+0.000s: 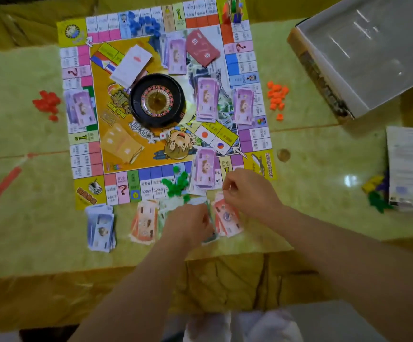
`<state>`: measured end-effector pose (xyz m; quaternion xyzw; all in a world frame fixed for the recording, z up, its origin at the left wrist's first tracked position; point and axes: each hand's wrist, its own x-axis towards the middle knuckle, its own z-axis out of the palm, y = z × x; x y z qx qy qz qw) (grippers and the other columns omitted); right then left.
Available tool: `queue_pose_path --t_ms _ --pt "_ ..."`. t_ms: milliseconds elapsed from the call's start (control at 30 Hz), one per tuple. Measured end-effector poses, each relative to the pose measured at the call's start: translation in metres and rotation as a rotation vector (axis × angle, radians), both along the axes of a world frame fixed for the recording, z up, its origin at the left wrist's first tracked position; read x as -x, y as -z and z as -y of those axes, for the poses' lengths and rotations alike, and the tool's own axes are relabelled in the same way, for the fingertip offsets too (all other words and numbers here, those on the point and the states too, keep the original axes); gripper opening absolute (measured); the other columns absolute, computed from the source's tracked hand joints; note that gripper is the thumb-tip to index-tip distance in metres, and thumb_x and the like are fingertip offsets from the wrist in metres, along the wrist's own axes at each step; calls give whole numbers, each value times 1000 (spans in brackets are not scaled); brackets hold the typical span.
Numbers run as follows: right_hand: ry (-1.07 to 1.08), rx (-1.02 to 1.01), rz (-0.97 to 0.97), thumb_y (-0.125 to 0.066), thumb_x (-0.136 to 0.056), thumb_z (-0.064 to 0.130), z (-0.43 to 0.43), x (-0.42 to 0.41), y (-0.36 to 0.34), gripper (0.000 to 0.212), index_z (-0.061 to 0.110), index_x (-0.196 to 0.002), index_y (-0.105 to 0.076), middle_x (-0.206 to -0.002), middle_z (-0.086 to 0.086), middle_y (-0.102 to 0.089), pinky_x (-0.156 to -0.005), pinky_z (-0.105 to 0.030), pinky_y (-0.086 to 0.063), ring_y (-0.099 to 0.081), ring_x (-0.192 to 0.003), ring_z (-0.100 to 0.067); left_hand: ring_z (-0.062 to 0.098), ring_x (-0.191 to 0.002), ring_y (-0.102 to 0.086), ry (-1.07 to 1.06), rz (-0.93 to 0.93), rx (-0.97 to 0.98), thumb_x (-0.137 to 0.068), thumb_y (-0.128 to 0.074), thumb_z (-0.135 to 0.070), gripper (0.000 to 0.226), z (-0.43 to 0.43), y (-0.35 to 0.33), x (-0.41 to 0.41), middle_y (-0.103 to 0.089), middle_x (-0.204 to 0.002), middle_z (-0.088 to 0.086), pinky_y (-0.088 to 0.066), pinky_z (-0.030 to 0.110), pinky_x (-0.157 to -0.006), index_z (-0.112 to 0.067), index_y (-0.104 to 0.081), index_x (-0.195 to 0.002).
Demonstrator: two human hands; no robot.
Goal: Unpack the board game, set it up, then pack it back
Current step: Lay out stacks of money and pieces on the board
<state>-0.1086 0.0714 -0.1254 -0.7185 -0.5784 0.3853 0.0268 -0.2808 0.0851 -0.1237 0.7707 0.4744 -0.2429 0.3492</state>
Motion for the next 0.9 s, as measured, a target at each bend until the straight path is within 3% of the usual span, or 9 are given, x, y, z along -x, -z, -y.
queue_pose_path --t_ms 100,267,567,767,900 --pt "44 -65 59 -68 -83 32 31 10 13 34 19 -113 -56 -108 3 -51 -77 -31 -46 -50 -98 -15 23 -77 -57 -14 28 -17 -88 -60 -28 17 17 8 9 -58 -81 1 -46 33 -65 -18 -47 -83" --pt "41 -112 231 -77 -76 37 64 35 31 71 14 -134 -42 -125 -8 -45 -91 -36 -44 -45 -111 -24 27 -85 -59 -90 29 -94 -92 -56 -16 3 35 17 18 -62 -92 6 -45 35 -70 -14 -55 -92" --pt "82 -52 331 -84 -66 44 57 42 33 78 11 -124 -43 -127 -9 -39 -93 -33 -40 -38 -113 -25 26 -88 -58 -146 60 -124 -93 -57 -16 7 44 24 22 -62 -96 6 -47 38 -74 -13 -55 -99" --pt "167 -69 161 -79 -76 18 64 56 31 62 10 -125 -41 -119 -8 -50 -88 -34 -45 -50 -106 -24 26 -89 -58 -180 64 -122 -93 -58 -16 8 46 26 21 -62 -97 6 -49 40 -76 -12 -55 -99" --pt "123 -105 228 -81 -74 28 66 51 31 69 12 -129 -43 -125 -8 -43 -90 -34 -45 -48 -107 -23 27 -90 -59 -184 51 -110 -93 -58 -15 9 45 25 19 -62 -97 7 -49 39 -75 -11 -54 -99"
